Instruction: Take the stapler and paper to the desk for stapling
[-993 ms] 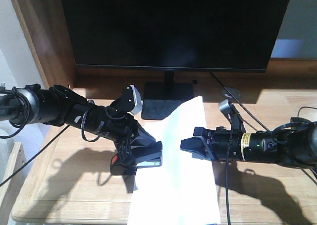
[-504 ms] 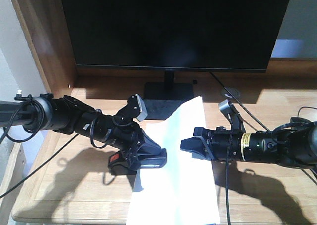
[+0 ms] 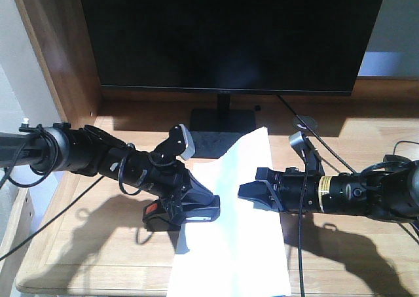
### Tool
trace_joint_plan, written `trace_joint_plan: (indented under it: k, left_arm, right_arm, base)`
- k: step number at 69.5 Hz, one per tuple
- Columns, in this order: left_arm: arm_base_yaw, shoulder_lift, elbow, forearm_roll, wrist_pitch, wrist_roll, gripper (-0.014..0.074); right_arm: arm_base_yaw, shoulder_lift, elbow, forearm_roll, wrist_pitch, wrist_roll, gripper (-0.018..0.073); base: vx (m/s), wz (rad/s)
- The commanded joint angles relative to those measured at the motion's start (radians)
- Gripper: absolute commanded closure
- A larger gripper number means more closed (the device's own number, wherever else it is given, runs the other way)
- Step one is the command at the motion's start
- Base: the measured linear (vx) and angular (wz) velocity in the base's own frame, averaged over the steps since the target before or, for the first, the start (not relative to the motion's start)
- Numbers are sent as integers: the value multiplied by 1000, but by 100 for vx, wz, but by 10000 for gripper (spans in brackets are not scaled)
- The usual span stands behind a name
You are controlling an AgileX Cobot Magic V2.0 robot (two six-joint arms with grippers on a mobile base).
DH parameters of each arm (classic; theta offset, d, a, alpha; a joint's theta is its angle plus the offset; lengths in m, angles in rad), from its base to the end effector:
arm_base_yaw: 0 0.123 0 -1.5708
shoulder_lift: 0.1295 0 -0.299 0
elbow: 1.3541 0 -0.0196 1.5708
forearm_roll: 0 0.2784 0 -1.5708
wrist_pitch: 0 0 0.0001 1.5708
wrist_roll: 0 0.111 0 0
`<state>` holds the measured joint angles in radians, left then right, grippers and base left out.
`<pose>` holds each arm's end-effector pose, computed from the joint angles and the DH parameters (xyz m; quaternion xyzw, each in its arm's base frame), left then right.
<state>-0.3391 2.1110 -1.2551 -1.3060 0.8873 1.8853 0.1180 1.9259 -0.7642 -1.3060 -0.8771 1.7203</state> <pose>0.3816 -0.2228 0.1131 0.5330 0.7130 -0.3488 0.2931 0.3305 0.1221 0.1002 0.0260 0.8559 0.4701 0.2140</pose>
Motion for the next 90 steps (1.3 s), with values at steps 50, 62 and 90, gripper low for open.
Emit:
trace_joint_plan:
  k: [50,62,90]
  left_arm:
    - [-4,-298,-13,7,-68,-10,603]
    - [-4,-298,-13,6,-68,-10,603]
    - [-4,-306,-13,124,-233,-225,603]
  right_arm:
    - [-8,-43,-18,59,-62,-155,361]
    - [-8,-43,-20,82,-45,-196,39]
    - [-8,-147,-21,28,252,-291,-106]
  base:
    - [0,0]
    - [0,0]
    - [0,0]
